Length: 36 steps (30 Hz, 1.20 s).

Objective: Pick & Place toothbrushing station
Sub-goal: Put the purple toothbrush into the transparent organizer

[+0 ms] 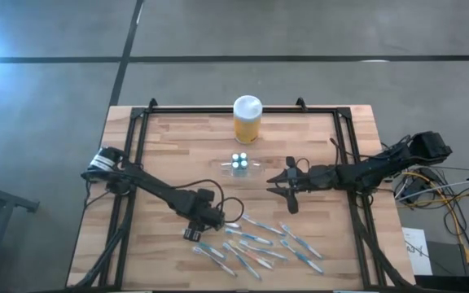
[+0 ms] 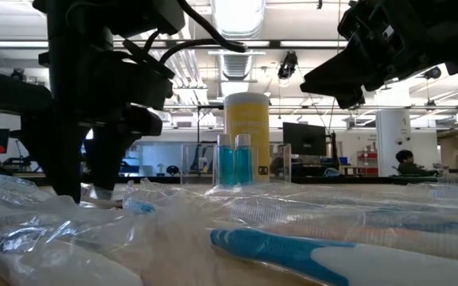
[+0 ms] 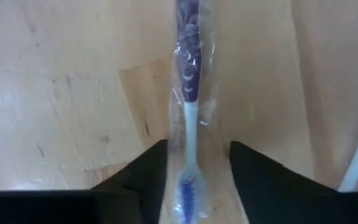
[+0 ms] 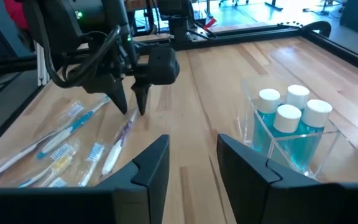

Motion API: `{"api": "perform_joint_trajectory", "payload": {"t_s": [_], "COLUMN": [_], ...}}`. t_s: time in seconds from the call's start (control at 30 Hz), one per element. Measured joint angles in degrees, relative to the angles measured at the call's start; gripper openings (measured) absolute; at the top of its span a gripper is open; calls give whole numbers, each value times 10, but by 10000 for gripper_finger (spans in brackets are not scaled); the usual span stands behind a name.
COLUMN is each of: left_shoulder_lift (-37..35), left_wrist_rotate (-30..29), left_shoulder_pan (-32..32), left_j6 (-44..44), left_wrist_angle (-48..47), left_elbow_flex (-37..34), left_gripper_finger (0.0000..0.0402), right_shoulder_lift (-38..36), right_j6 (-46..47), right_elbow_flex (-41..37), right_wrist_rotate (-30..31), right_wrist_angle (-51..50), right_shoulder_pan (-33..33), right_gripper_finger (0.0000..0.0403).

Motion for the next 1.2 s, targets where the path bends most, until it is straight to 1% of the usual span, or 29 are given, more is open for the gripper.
{"api": "perform_joint_trajectory", "payload": {"t_s": [0.13,0.27,0.33,0.4,0.43,0.53,0.67,0.73,0.8,1.0,1.07,1.2], "left_shoulder_lift": [1,1,2,3,4,7,5,5,5,4,4,4], "left_wrist_rotate": [-1,-14,-18,-32,-49,-118,-238,-291,-358,-570,-623,-686], "left_shoulder_pan": [0,0,0,0,0,-4,-23,-35,-50,-91,-93,-89], "left_j6": [7,8,14,22,26,42,63,93,138,288,322,374], "left_wrist_angle": [0,-3,-13,-30,-46,-112,-195,-226,-238,-244,-244,-241], "left_elbow_flex": [-1,0,7,18,25,56,111,134,157,202,212,224], "left_gripper_finger": [99,27,12,14,16,15,6,6,6,4,5,4], "right_shoulder_lift": [0,0,0,0,0,0,0,0,0,0,0,2], "right_j6": [-1,-2,-2,-2,-2,-2,9,20,31,34,34,43], "right_elbow_flex": [0,0,0,0,0,0,0,2,8,43,58,95], "right_wrist_rotate": [0,0,0,0,0,0,0,0,-4,-66,-81,-82], "right_wrist_angle": [11,18,18,17,16,17,20,21,21,19,15,1], "right_shoulder_pan": [0,0,0,0,0,0,0,0,0,0,0,-2], "right_gripper_finger": [128,121,118,116,116,118,125,130,136,168,183,214]}}
